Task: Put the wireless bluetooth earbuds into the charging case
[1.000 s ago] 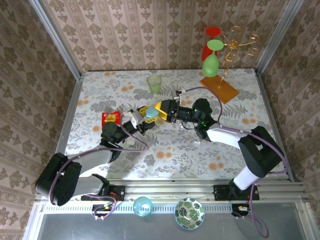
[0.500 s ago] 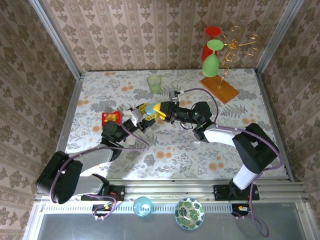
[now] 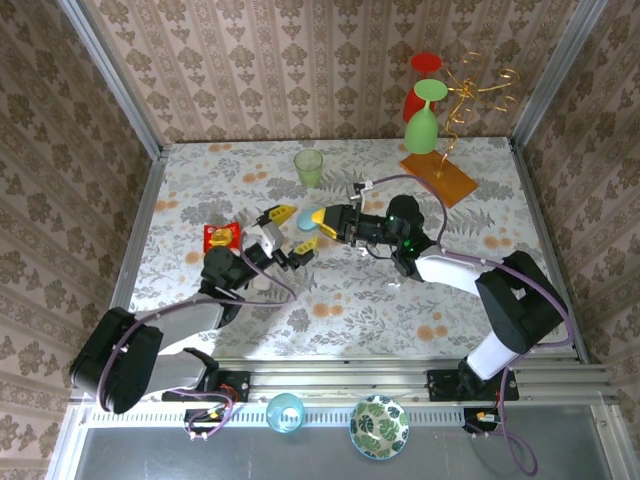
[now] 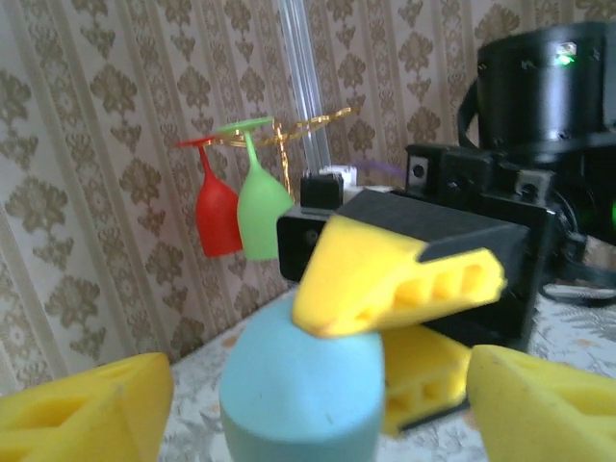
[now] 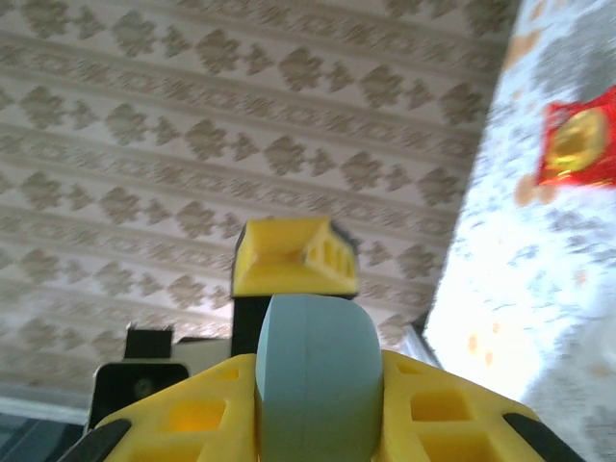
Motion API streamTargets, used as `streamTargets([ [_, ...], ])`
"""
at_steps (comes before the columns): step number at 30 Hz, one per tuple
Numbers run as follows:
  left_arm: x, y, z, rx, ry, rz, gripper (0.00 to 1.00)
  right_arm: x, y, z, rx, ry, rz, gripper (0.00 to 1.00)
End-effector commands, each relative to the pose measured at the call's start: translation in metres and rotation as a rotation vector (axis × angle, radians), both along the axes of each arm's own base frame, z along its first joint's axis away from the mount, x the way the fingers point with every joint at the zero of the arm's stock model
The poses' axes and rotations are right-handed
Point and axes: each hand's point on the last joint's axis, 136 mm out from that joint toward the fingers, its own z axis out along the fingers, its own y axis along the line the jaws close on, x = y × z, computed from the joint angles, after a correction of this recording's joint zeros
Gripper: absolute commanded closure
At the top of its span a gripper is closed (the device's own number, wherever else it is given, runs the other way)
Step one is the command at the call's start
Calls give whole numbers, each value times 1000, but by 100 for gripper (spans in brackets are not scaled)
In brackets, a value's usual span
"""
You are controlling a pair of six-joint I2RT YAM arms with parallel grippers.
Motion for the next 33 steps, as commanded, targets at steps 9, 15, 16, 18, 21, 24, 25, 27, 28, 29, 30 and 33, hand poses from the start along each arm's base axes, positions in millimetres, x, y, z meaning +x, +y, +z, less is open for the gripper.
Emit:
streamTargets([
  [9,13,30,-74,335,164,219,0,81,-45,-77,-581,-74,-324,75],
  [15,16,37,-82,359,204,259,0,119,-60,-127,-734,39,-442,76],
  [16,16,38,-81,361,209,263,0,123,-62,-134,-753,55,-458,76],
  [18,17,39,-83,371,224,275,0,130,-65,-146,-781,84,-476,76],
  [21,15,39,-87,377,229,266,0,139,-68,-166,-804,124,-483,76],
  [24,16,39,-90,382,237,268,0,145,-71,-185,-814,169,-483,75],
  [25,17,39,-91,383,239,269,0,146,-72,-190,-816,180,-484,75],
  [27,17,39,-90,376,243,273,0,148,-76,-200,-827,197,-488,73],
  [28,18,39,-90,374,244,276,0,148,-78,-203,-832,203,-488,72],
  [29,19,40,-89,370,248,284,0,148,-80,-206,-836,210,-489,71],
  [30,19,41,-89,368,255,290,0,148,-83,-208,-838,214,-492,69],
  [33,26,49,-89,351,294,348,0,148,-94,-209,-851,219,-503,58],
])
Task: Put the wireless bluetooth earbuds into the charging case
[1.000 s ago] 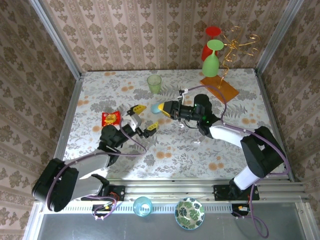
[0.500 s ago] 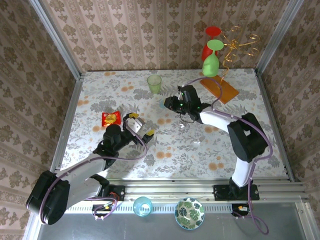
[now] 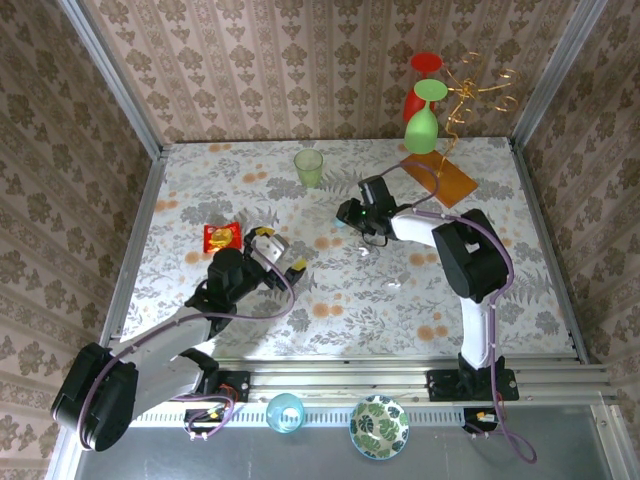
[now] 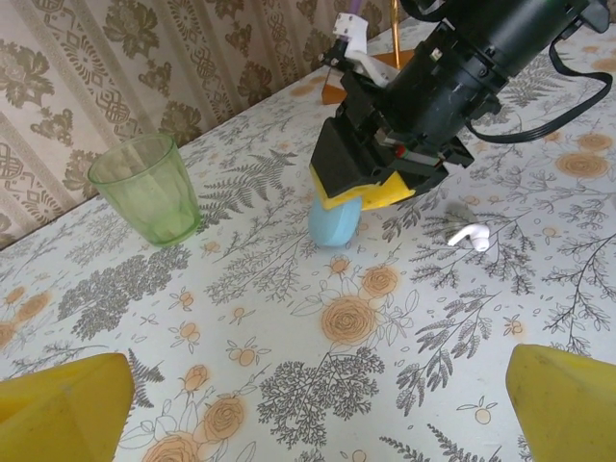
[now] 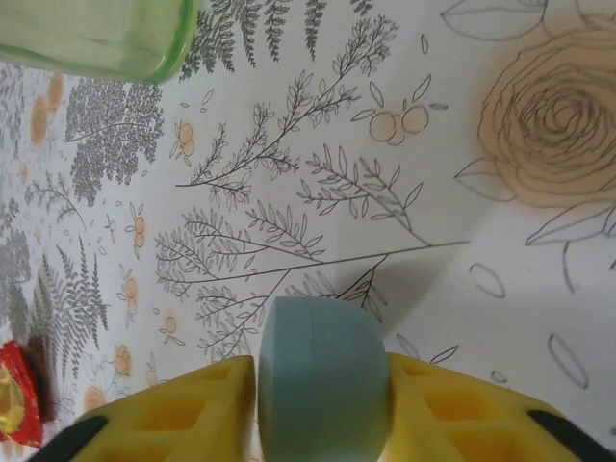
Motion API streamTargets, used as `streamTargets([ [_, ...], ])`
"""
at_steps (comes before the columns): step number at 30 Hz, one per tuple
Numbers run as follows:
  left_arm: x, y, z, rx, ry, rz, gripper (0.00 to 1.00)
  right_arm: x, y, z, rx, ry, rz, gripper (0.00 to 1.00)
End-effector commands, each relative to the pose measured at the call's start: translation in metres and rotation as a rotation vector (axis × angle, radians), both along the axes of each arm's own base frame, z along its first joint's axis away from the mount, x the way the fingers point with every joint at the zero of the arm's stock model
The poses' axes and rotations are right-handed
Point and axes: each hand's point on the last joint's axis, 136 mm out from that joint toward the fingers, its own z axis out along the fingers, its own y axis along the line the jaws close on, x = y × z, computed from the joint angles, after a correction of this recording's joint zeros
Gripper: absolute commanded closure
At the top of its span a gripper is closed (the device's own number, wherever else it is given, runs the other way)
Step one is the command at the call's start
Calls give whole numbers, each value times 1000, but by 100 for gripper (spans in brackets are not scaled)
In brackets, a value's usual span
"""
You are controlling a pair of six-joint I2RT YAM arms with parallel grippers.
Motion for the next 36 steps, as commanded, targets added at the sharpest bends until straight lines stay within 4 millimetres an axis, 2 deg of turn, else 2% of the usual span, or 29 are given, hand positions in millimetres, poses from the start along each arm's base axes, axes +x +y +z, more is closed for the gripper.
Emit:
streamTargets([
  [1,11,8,12,-25,18,91,0,2,-17,-3,-41,8,-36,54],
  [6,20,32,5,-16,142,270,0,-7,-40,20,-125,-44,-42,32],
  [9,20,54,-8,18,256,401,0,-19,-48,35,-168,-92,-10,26],
  [12,13,70,-21,66,374,497,0,-34,-43,48,-169,-138,71,23],
  [17,1,84,-48,129,573,591,0,-64,-28,64,-153,-189,192,18],
  [22,1,91,-76,166,736,656,0,-87,-17,73,-186,-215,276,12],
  [27,-5,90,-100,251,852,662,4,-93,-16,72,-221,-221,295,9],
  [29,-8,85,-110,262,895,645,11,-93,-15,72,-216,-222,290,9],
  [36,-16,75,-125,285,977,612,30,-89,-14,73,-217,-228,287,9],
])
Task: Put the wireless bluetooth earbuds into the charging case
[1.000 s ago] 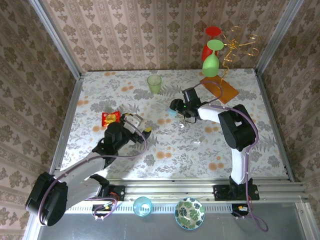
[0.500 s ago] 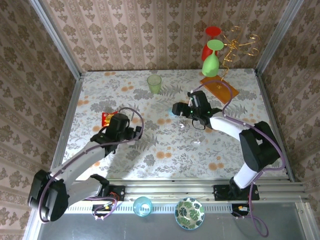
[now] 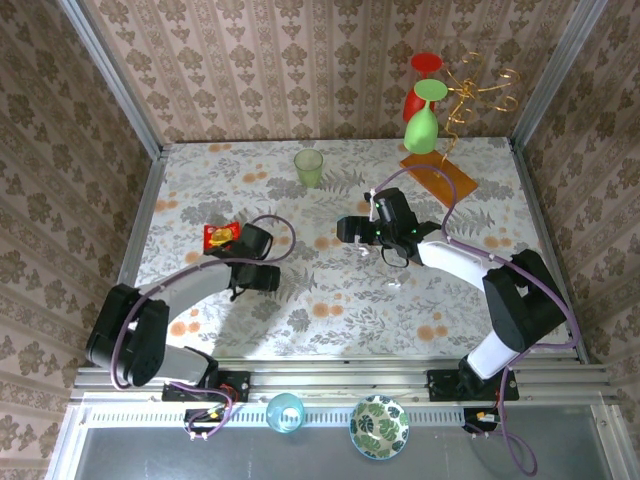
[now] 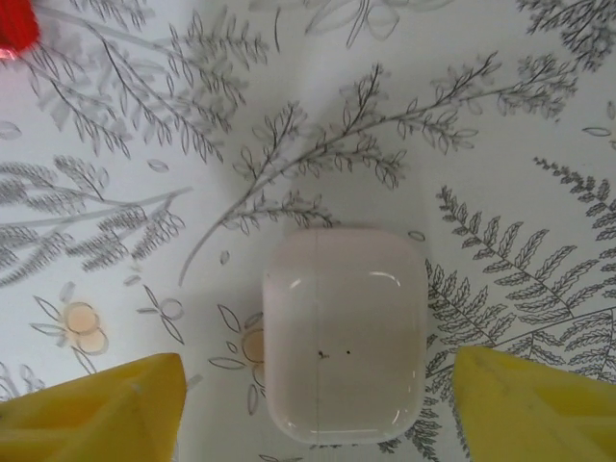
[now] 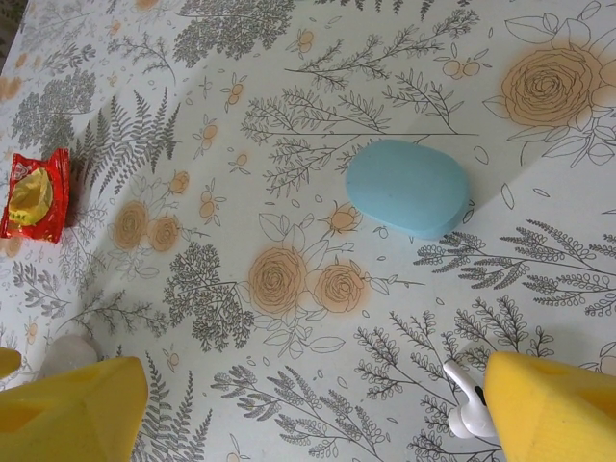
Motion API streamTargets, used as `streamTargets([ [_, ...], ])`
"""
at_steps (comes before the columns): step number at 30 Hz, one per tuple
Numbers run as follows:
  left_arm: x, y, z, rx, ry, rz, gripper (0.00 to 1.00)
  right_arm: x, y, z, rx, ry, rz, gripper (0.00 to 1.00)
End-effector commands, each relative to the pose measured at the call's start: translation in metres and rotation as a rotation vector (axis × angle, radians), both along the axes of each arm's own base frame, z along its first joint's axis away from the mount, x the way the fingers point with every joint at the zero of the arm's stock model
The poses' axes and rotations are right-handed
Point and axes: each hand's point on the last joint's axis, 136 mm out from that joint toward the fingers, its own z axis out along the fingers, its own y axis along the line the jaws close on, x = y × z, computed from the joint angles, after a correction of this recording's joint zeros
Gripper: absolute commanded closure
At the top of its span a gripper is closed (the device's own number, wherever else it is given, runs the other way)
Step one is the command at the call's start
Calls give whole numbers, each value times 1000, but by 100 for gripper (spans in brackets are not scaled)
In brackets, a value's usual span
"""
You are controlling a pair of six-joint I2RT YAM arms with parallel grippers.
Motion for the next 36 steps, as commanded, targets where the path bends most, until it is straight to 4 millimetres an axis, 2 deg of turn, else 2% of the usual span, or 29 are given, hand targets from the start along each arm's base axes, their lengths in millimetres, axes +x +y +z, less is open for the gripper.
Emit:
streamTargets([
  [1,-5,-8,1,-22,46,-2,31,1,-2,5,-22,-22,2,9],
  [9,-8,-14,-13,-17,99,-11,37,4,3,8,-8,-26,7,10],
  [13,-8,-16,-14,-7,105,-21,52,4,2,9,-8,-27,1,10],
  [18,-6,-19,-5,19,67,-61,60,-1,3,16,12,-26,6,11],
  [22,8,-30,20,37,-67,-136,61,-10,6,31,56,-29,50,12],
  [28,18,-85,73,-137,-359,-438,66,-38,17,62,233,3,199,14],
  [30,16,-101,91,-215,-467,-523,70,-49,23,71,281,23,262,15],
  [33,7,-122,118,-317,-627,-652,70,-63,33,84,363,50,335,16],
  [36,1,-134,142,-380,-745,-725,71,-73,43,94,440,80,379,18],
])
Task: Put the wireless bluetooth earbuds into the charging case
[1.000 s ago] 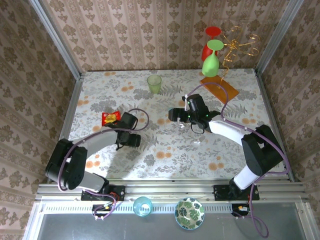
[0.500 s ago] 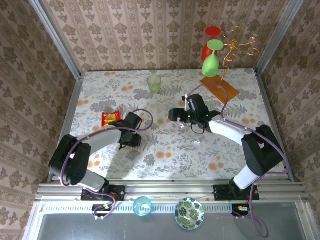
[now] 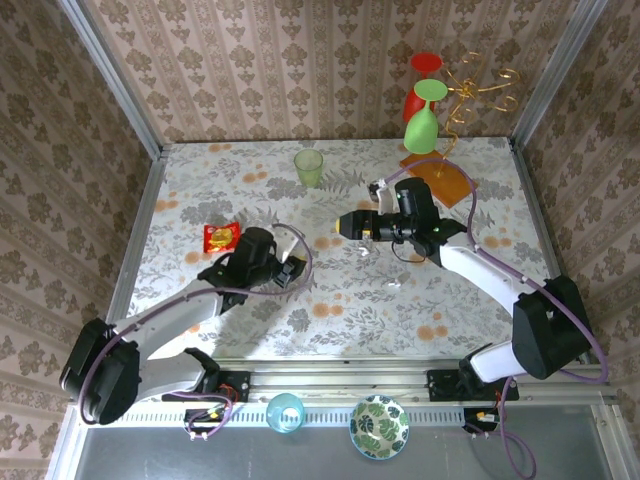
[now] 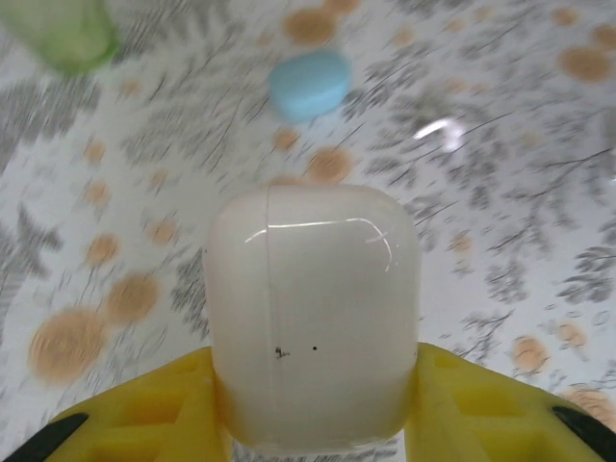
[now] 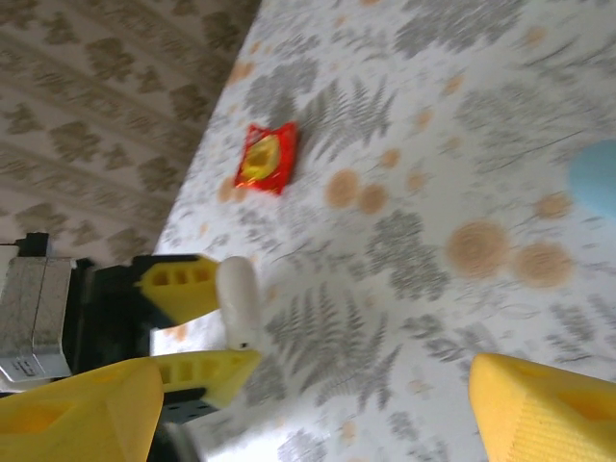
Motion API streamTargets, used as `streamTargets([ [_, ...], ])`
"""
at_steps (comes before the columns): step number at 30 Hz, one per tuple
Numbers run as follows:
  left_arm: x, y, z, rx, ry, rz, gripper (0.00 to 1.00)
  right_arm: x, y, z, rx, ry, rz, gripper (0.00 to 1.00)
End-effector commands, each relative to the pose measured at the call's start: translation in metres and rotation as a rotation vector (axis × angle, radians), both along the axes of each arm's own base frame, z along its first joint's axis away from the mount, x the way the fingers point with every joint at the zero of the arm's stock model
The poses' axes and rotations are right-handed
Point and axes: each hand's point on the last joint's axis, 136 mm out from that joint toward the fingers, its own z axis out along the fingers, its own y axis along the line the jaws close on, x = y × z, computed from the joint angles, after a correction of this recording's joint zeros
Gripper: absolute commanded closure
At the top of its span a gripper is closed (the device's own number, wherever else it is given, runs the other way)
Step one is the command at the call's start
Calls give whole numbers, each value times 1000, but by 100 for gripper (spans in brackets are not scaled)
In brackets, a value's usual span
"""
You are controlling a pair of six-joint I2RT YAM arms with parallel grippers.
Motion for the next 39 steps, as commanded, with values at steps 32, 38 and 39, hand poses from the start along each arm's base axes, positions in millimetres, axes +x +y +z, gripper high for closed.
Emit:
streamTargets([
  [32,-16,-59,64,-127,-326,-318,39,-29,43,18,94,58,138,87],
  [38,-13,-51,86,-307,-296,-261,9,-22,29,39,115,-73,98,87],
  [39,-13,-48,94,-359,-295,-253,5,-22,24,50,126,-119,86,87],
])
